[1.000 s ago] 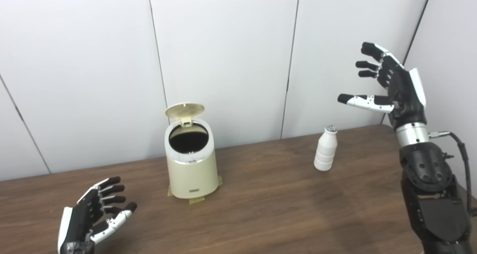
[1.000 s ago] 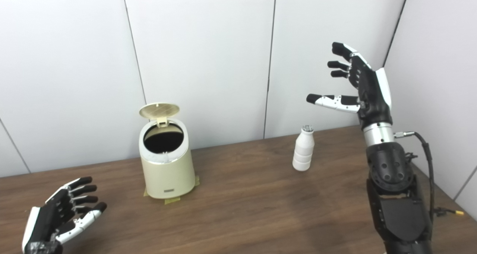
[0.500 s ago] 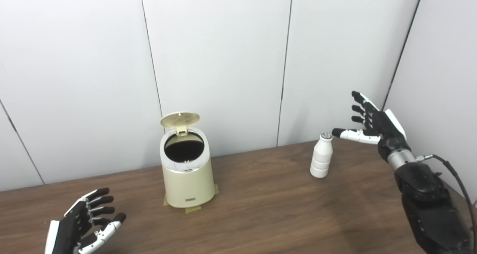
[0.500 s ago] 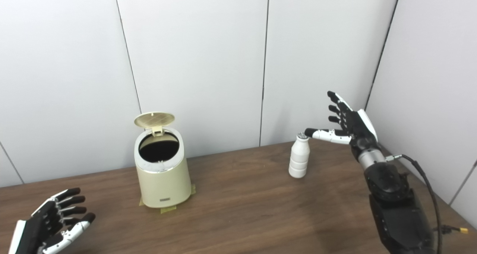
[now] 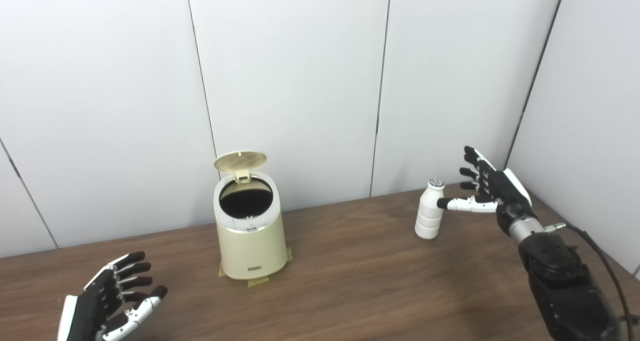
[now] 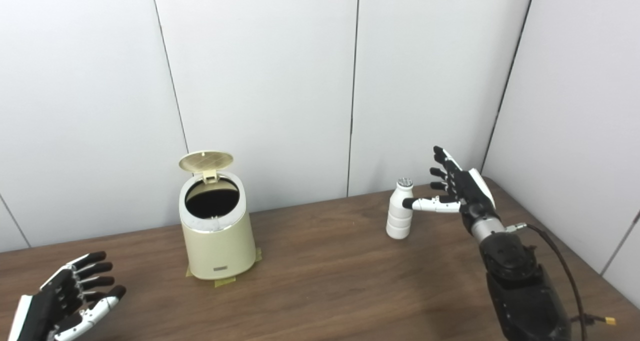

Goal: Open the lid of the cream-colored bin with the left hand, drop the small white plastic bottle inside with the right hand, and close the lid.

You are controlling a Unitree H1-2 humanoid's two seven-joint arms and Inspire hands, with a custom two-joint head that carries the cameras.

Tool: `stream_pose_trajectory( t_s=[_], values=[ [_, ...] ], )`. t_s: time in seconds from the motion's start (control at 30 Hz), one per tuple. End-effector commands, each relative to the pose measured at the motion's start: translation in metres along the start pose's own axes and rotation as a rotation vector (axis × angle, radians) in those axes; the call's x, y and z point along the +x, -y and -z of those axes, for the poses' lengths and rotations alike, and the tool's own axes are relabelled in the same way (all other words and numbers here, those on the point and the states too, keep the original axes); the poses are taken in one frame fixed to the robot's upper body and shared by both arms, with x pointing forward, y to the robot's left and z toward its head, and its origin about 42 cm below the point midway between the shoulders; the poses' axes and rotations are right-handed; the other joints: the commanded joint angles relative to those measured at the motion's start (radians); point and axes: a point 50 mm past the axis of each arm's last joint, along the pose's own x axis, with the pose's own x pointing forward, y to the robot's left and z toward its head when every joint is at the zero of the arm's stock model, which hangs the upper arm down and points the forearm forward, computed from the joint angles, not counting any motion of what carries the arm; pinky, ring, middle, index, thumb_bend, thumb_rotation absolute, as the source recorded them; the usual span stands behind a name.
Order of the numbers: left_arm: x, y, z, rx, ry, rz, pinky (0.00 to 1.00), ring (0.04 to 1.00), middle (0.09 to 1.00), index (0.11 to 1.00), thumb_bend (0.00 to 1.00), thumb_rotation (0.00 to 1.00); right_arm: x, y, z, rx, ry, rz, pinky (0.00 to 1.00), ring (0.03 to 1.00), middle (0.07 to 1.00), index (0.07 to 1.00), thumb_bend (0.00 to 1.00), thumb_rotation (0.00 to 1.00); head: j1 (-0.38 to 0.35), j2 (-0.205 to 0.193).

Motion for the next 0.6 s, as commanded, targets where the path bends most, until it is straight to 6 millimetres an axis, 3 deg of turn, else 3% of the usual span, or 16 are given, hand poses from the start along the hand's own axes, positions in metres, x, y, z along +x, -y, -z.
stream_pose_trajectory(
  t_s=[0.0, 0.2, 0.57],
  values=[
    [0.014, -0.004, -0.024, 0.004, 0.089, 0.000, 0.54, 0.655, 0.716, 0.764, 0.59, 0.00, 0.008, 0.010, -0.020, -0.016, 0.047, 0.014, 0.84, 0.902, 0.962, 0.964, 0.74, 0.09, -0.002, 0.005],
    [0.014, -0.004, -0.024, 0.007, 0.092, 0.008, 0.54, 0.646, 0.713, 0.761, 0.58, 0.00, 0.010, 0.004, -0.008, -0.004, 0.004, -0.008, 0.88, 0.906, 0.932, 0.926, 0.79, 0.09, -0.005, 0.013],
    [0.015, -0.002, -0.024, 0.009, 0.092, 0.014, 0.53, 0.638, 0.706, 0.756, 0.57, 0.00, 0.016, -0.007, 0.011, -0.001, -0.051, -0.027, 0.83, 0.866, 0.911, 0.896, 0.81, 0.11, 0.008, 0.019]
  ],
)
